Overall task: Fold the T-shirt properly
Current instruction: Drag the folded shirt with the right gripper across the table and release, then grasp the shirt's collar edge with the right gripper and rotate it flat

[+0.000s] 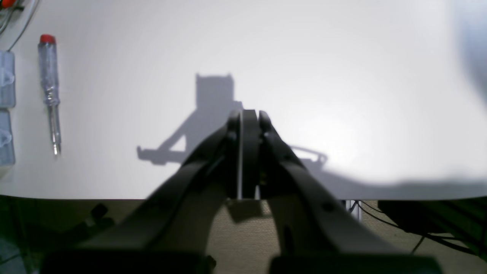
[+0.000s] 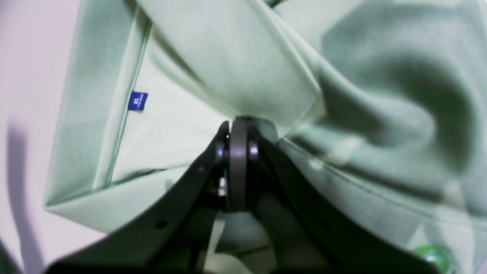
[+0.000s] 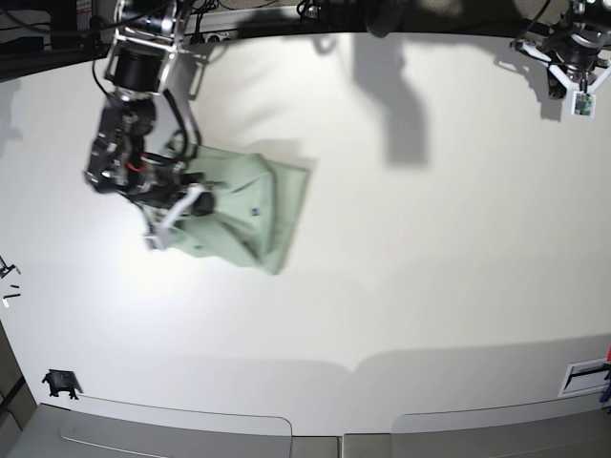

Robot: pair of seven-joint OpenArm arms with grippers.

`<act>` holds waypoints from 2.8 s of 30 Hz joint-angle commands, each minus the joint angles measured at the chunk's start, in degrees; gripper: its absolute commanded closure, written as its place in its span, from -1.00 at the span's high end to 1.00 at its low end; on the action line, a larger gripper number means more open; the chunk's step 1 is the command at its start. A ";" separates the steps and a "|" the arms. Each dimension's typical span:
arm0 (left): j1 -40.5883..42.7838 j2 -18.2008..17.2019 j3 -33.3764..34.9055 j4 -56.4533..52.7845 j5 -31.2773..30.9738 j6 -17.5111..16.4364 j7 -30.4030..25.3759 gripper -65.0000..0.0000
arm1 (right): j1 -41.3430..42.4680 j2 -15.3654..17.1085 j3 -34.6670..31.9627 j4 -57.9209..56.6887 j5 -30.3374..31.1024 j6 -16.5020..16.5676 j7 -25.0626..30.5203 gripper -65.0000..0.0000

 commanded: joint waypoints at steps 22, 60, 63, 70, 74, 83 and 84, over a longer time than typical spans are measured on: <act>0.28 -11.32 -0.37 1.05 -7.74 0.24 -0.76 -1.00 | -2.60 5.01 38.82 0.17 8.22 -10.25 15.02 -1.00; 0.63 -9.40 -0.37 0.94 -8.98 0.17 -0.76 -1.00 | -1.90 36.87 -22.03 -6.23 14.88 11.18 -8.24 -1.00; 0.66 -9.40 -0.37 0.94 -8.98 0.17 -0.74 -1.00 | -1.88 37.77 -20.20 -6.23 15.04 11.18 -7.91 -1.00; 0.66 -9.40 -0.37 0.94 -8.98 0.17 -0.74 -1.00 | -1.90 38.45 -12.15 -6.23 15.02 11.18 -6.58 -1.00; 0.63 -9.40 -0.37 0.94 -8.98 0.17 -0.76 -1.00 | -1.92 38.07 -11.47 -7.19 14.97 11.18 -6.82 -1.00; 0.63 -9.42 -0.37 0.94 -8.98 0.17 -0.76 -1.00 | -1.95 32.83 -11.47 -18.10 7.56 11.18 -3.23 -1.00; 0.63 -9.42 -0.37 0.94 -8.98 0.17 -0.76 -1.00 | -1.92 32.37 -11.47 -19.69 7.58 11.18 -2.84 -1.00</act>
